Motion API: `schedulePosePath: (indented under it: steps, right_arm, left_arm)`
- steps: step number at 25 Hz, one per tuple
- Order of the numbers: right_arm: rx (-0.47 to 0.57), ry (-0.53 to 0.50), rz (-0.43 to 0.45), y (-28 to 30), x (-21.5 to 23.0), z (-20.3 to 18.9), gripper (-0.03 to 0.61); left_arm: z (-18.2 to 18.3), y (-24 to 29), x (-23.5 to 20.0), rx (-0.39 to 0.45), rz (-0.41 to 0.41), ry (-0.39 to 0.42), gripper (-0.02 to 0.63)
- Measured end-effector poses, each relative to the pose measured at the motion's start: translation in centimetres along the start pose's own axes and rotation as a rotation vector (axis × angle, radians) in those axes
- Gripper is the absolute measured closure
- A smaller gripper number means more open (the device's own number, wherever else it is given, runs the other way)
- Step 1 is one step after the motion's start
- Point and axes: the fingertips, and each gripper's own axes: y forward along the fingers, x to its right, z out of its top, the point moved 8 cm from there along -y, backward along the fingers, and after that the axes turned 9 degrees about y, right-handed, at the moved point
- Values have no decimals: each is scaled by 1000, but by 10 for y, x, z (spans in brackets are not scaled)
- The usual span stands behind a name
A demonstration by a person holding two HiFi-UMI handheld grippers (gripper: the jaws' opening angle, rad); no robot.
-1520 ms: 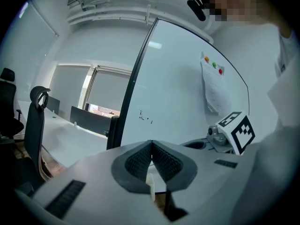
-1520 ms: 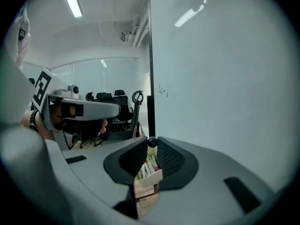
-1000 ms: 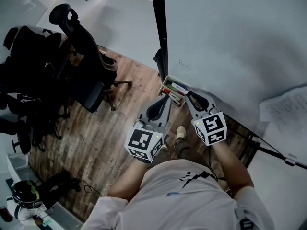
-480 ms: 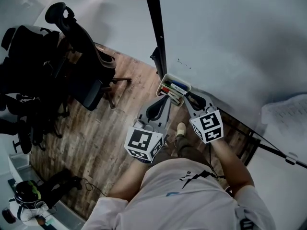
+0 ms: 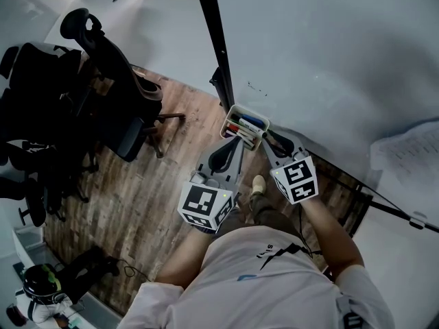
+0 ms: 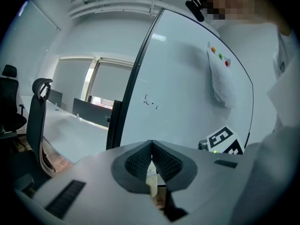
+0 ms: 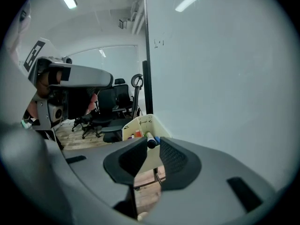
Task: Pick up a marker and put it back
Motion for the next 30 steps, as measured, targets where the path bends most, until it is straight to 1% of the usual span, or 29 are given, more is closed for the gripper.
schedulePosePath:
  steps: [5, 8, 15, 23, 30]
  right_arm:
    - [44, -1, -27, -18, -6, 14, 505]
    - [87, 9, -16, -31, -13, 27, 508]
    - [181, 44, 21, -61, -35, 57, 540]
    - [256, 27, 44, -87, -59, 77, 552]
    - [320, 11, 35, -107, -73, 93, 565]
  left_arm:
    - [2, -4, 5, 5, -15, 9, 601]
    - [5, -8, 8, 13, -26, 17, 601]
    - [19, -20, 15, 40, -52, 41, 601]
    - [34, -37, 22, 75, -82, 63, 601]
    - [53, -53, 26, 127, -94, 76, 601]
